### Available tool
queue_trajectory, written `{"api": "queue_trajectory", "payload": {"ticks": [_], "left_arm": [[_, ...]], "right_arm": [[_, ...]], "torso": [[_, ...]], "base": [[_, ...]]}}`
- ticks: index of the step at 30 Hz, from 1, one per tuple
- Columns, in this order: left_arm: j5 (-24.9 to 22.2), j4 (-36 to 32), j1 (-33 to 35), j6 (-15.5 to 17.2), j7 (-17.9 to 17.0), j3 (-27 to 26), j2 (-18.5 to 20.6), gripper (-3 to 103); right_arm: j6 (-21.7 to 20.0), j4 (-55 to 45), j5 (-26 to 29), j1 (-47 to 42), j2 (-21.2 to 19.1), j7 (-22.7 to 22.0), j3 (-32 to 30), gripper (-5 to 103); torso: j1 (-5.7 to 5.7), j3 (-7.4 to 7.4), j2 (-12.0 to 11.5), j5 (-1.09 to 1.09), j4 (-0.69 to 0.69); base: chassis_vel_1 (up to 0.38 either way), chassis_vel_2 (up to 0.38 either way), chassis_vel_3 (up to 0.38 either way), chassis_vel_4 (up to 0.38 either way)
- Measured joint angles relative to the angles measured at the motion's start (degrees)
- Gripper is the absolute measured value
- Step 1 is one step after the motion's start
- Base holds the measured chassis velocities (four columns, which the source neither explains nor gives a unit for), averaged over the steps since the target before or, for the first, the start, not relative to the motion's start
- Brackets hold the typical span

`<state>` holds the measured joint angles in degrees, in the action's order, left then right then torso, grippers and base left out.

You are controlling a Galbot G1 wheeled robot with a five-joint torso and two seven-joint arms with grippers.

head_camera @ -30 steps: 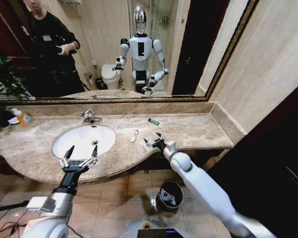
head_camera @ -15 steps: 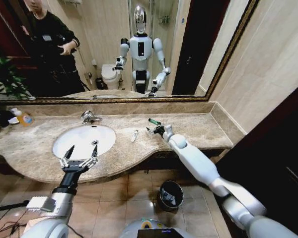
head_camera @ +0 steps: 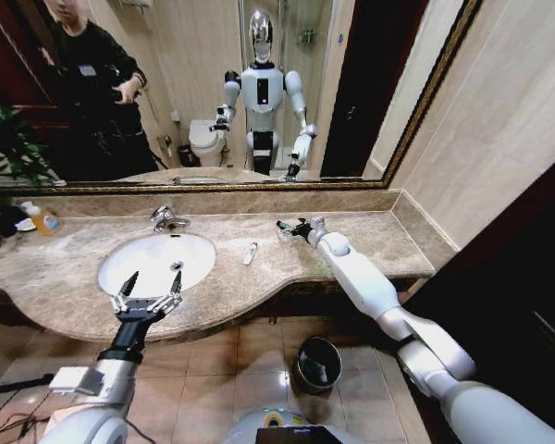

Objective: Pick up the trash from the sink and place it in the trash bin.

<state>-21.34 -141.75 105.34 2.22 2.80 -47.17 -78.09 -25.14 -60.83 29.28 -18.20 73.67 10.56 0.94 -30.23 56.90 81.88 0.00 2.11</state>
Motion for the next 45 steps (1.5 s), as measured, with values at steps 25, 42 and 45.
{"api": "queue_trajectory", "payload": {"ticks": [25,42,45], "left_arm": [[0.0,0.0,0.0,0.0,0.0,0.0,0.0,100],[0.0,0.0,0.0,0.0,0.0,0.0,0.0,100],[0.0,0.0,0.0,0.0,0.0,0.0,0.0,100]], "right_arm": [[1.0,3.9,-2.3,0.4,1.5,0.3,-1.1,56],[3.2,1.9,-3.5,-1.3,0.9,-1.3,-0.9,17],[3.5,0.1,-3.0,-2.4,0.3,-2.7,-0.7,9]], "torso": [[0.00,0.00,0.0,0.00,0.00],[0.00,0.00,0.0,0.01,0.00],[0.00,0.00,0.0,0.00,0.00]], "base": [[0.000,0.000,0.000,0.000],[0.000,0.000,0.000,0.000],[0.000,0.000,0.000,0.000]]}}
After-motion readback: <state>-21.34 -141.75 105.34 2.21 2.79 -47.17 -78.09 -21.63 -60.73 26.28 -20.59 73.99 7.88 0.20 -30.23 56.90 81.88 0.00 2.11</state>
